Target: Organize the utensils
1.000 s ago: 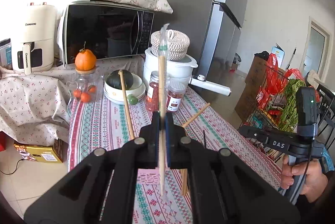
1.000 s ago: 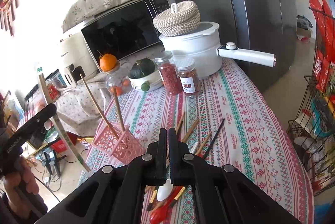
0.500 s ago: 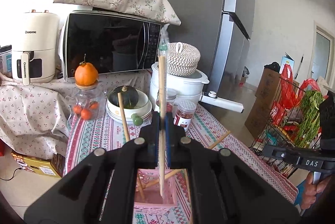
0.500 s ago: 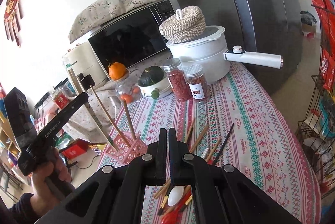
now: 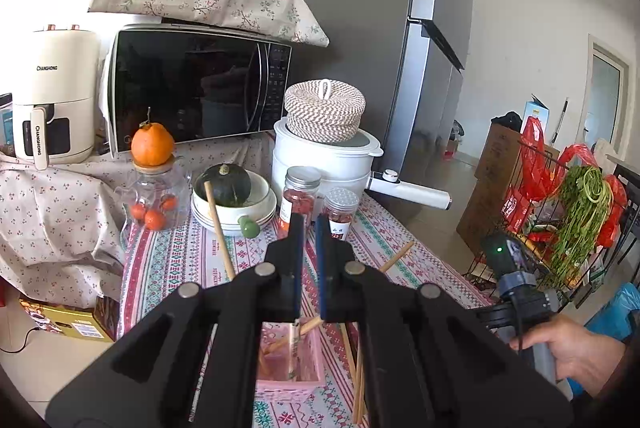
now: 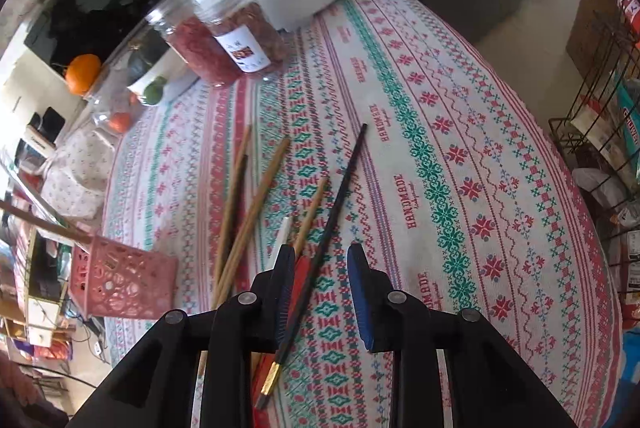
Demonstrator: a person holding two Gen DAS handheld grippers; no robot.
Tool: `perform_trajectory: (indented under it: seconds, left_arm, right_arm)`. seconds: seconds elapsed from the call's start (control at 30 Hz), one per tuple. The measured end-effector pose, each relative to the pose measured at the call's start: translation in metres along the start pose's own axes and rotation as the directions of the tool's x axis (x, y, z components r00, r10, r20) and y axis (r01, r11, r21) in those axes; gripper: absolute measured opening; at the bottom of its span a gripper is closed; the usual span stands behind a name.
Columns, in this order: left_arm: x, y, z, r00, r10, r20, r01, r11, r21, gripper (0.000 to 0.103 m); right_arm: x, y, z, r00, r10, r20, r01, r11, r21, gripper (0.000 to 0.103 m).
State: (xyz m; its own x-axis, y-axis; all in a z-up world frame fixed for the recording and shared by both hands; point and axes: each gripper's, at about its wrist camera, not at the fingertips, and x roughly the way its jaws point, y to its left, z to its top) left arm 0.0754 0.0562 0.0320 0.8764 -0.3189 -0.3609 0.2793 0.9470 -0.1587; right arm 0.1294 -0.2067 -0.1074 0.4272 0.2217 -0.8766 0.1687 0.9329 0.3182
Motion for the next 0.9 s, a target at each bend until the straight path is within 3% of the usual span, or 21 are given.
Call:
perform_trajectory:
  seconds: [0.23,0.33,0.43,0.53,0.6,0.67,0.87,0.9]
  left_arm:
    - [0.002,0.007,0.0,1.0,-0.004,-0.031,0.003,0.999,-0.037,0.006]
    - [0.003,0.009,-0.003,0.999,0.008,-0.054,-0.011,0.999,-0.041,0.006]
    - [0.004,0.013,-0.005,0.996,0.02,-0.082,-0.024,0.998,-0.051,0.007]
    - [0.003,0.02,-0.008,0.992,0.032,-0.122,-0.042,0.996,-0.081,0.027]
    - [0.0,0.027,-0.009,0.989,0.042,-0.143,-0.06,0.991,-0.118,0.059]
    - [-0.004,0.033,-0.011,0.985,0.055,-0.163,-0.08,0.986,-0.15,0.076]
    - [-0.005,0.049,-0.021,0.949,0.111,-0.296,-0.165,0.973,-0.162,0.103]
    - [-0.005,0.051,-0.024,0.944,0.109,-0.311,-0.167,0.972,-0.164,0.103]
  right_arm:
    - [0.033,0.01,0.01,0.994,-0.104,-0.033,0.105,0.995,0.0,0.028]
    - [0.043,0.018,0.009,0.982,-0.184,-0.037,0.183,0.983,-0.031,0.023]
    - [0.046,0.027,0.007,0.964,-0.267,-0.016,0.264,0.96,-0.095,0.011]
    - [0.042,0.022,0.006,0.982,-0.19,-0.003,0.189,0.98,-0.067,0.005]
    - [0.031,0.02,0.002,0.988,-0.153,0.026,0.154,0.986,-0.065,0.005]
    - [0.012,0.02,-0.003,0.992,-0.103,0.077,0.109,0.991,-0.074,0.005]
    - [-0.057,0.024,-0.029,0.972,0.02,0.236,0.011,0.992,-0.128,0.005]
    - [-0.068,0.025,-0.035,0.965,0.038,0.26,-0.002,0.99,-0.138,0.005]
